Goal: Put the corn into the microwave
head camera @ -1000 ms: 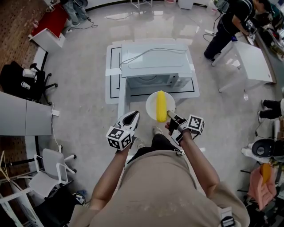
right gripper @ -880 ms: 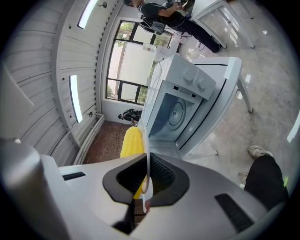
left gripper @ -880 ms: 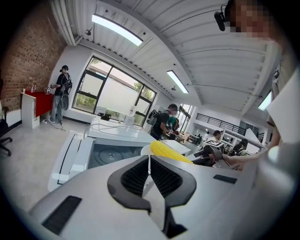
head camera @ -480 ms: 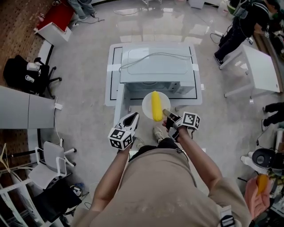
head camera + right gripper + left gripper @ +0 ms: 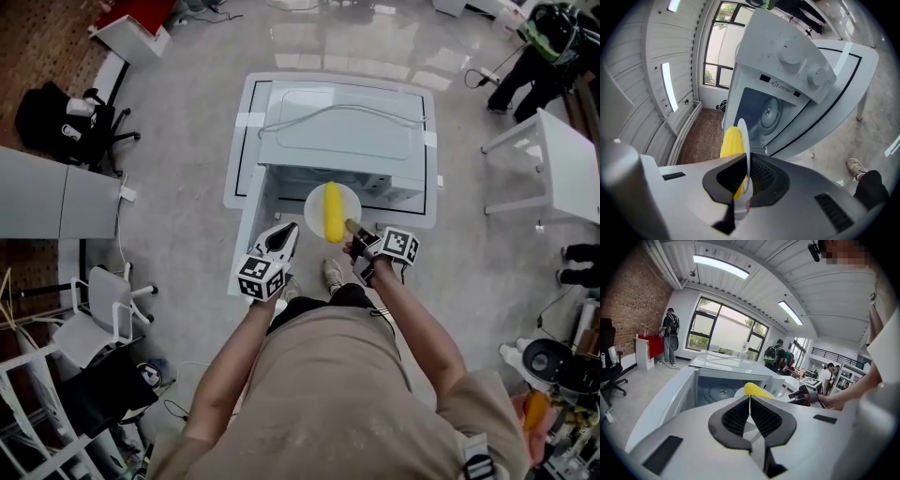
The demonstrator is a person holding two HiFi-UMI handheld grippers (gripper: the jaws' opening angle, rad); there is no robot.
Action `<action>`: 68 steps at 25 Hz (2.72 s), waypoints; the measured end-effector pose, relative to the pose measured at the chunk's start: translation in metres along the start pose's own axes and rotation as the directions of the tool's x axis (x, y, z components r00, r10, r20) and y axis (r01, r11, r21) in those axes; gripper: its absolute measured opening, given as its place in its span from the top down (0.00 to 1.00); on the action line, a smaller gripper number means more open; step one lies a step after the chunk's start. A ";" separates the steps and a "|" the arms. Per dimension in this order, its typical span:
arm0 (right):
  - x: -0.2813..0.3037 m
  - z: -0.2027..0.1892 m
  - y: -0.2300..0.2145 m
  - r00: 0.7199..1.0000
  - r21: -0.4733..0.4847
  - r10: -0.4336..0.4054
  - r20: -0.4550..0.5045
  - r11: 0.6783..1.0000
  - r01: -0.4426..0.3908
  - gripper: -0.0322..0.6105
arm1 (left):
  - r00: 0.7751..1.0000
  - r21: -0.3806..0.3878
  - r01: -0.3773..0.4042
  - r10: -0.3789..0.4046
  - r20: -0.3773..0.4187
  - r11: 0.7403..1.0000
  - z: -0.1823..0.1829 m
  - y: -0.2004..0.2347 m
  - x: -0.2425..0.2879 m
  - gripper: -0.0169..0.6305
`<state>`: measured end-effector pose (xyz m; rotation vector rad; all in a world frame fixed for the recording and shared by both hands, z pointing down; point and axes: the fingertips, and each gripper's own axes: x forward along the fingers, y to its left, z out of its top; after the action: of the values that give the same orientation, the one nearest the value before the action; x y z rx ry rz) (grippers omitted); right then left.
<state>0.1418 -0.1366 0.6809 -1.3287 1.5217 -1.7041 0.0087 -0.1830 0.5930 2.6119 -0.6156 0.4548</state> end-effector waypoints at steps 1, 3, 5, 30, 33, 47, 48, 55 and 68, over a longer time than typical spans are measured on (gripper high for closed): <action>0.004 0.004 -0.007 1.000 0.000 -0.001 0.003 1.000 0.001 0.93 | 1.000 0.010 -0.013 0.013 -0.002 1.000 -0.001 0.002 0.004 0.97; 0.013 0.010 -0.020 1.000 0.007 -0.006 0.011 1.000 0.006 0.93 | 0.999 0.028 -0.037 0.037 -0.011 0.999 -0.005 0.006 0.011 0.97; 0.021 0.015 -0.032 1.000 0.016 -0.013 0.018 1.000 0.012 0.93 | 0.998 0.034 -0.050 0.050 -0.025 0.998 -0.009 0.008 0.018 0.97; 0.094 0.058 -0.084 0.985 0.137 -0.037 0.171 0.991 0.013 0.93 | 0.987 -0.048 -0.117 0.112 -0.112 0.992 -0.046 0.024 0.062 0.97; 0.102 0.062 -0.083 0.984 0.130 -0.031 0.177 0.992 0.008 0.93 | 0.986 -0.045 -0.121 0.115 -0.122 0.992 -0.049 0.026 0.067 0.97; 0.128 0.077 -0.092 0.974 0.148 -0.062 0.220 0.988 0.029 0.93 | 0.982 -0.012 -0.144 0.141 -0.127 0.990 -0.040 0.047 0.074 0.97; 0.129 0.078 -0.092 0.972 0.153 -0.064 0.224 0.988 0.030 0.93 | 0.982 -0.013 -0.145 0.142 -0.128 0.989 -0.039 0.048 0.075 0.97; 0.147 0.086 -0.090 0.963 0.173 -0.081 0.258 0.984 0.036 0.93 | 0.981 -0.014 -0.151 0.148 -0.124 0.988 -0.032 0.057 0.073 0.97; 0.166 0.104 -0.085 0.938 0.123 -0.150 0.313 0.986 0.117 0.92 | 0.982 -0.011 -0.146 0.143 -0.125 0.989 -0.029 0.058 0.061 0.97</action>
<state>0.1863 -0.3038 0.8056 -1.5957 1.1674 -1.5274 0.0264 -0.2376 0.6606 2.5073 -0.7667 0.6467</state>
